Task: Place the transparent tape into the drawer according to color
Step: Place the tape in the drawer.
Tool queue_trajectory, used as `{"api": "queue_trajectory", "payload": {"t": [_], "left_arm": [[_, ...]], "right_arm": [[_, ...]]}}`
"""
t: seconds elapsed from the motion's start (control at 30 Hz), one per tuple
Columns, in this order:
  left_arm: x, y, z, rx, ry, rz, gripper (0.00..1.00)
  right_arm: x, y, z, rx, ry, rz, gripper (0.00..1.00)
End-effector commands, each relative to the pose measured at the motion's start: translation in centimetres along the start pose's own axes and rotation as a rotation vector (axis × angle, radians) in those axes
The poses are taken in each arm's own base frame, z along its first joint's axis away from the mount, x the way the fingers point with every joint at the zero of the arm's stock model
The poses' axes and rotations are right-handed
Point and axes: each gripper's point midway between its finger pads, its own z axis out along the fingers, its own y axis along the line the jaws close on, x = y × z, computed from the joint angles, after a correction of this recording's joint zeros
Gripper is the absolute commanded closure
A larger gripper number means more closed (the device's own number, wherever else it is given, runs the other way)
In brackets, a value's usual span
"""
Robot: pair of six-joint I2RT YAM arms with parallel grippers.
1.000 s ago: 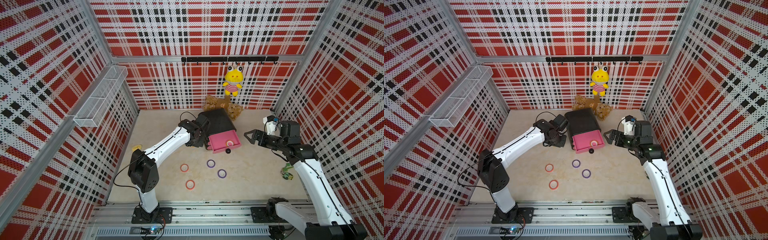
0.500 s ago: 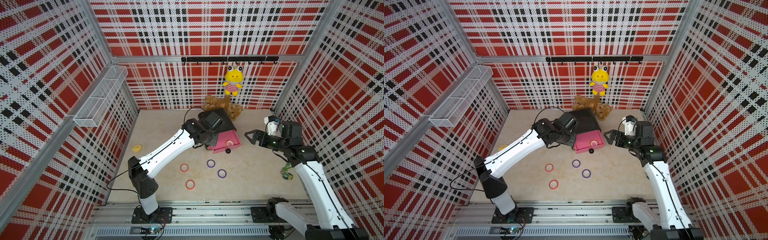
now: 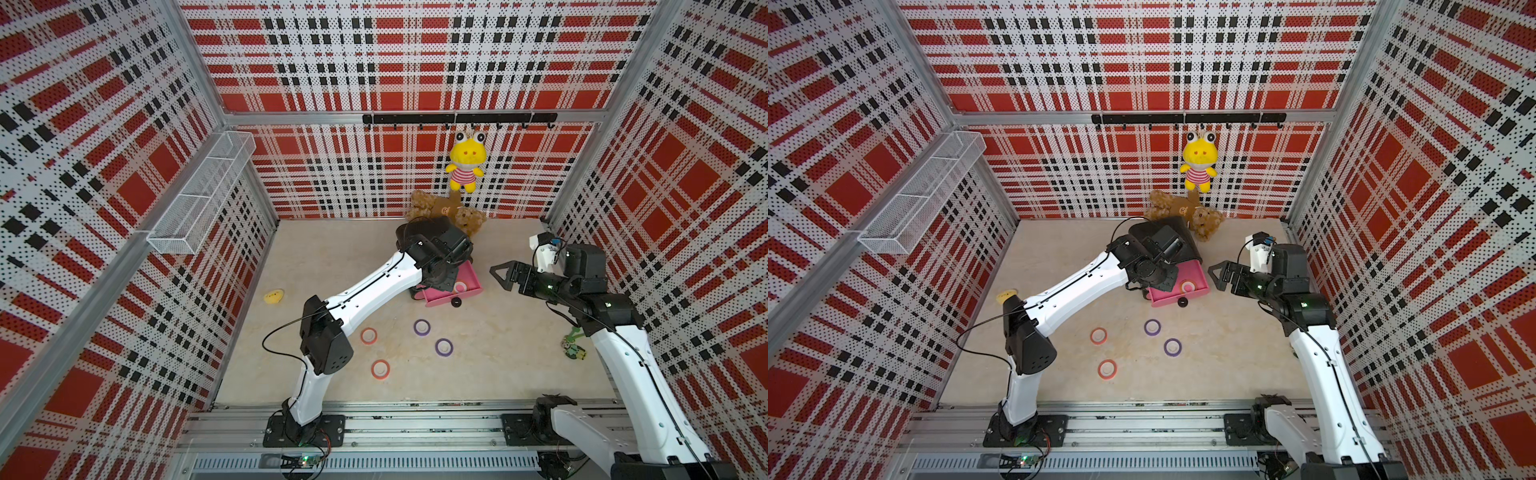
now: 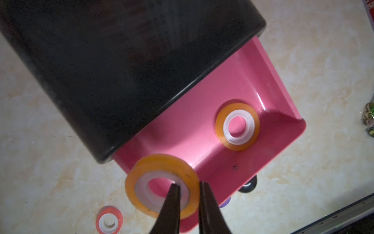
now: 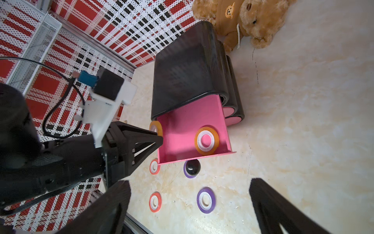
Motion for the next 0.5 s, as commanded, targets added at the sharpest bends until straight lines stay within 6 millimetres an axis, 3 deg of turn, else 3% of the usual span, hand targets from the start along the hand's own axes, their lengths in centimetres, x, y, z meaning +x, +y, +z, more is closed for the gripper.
{"api": "queue_trajectory", "payload": {"t": [0.0,0.1,0.17,0.23,0.37,0.47], "left_arm": [[-1.0,-1.3,-0.3,0.046,-0.027,0.021,1.00],[-1.0,-1.5,0.4,0.049,-0.018,0.021,0.98],[-1.0,-1.4,0.7,0.041,-0.019,0.021,0.79],[-1.1,-1.2,0.7,0.040,-0.021,0.018,0.66],[-1.6,-1.1,0.3,0.045,-0.035,0.012,0.42],[-1.9,-0.9,-0.1,0.045,-0.046,0.008,0.32]], "right_arm": [[0.1,-0.4,-0.4,0.015,-0.013,0.002,0.00],[-0.1,-0.3,-0.5,0.016,-0.017,-0.002,0.00],[-0.2,-0.3,-0.5,0.015,-0.017,-0.004,0.00],[-0.2,-0.3,-0.5,0.017,-0.015,-0.003,0.00],[-0.2,-0.4,-0.3,0.017,-0.014,0.000,0.00],[-0.1,-0.4,-0.2,0.014,-0.013,0.002,0.00]]}}
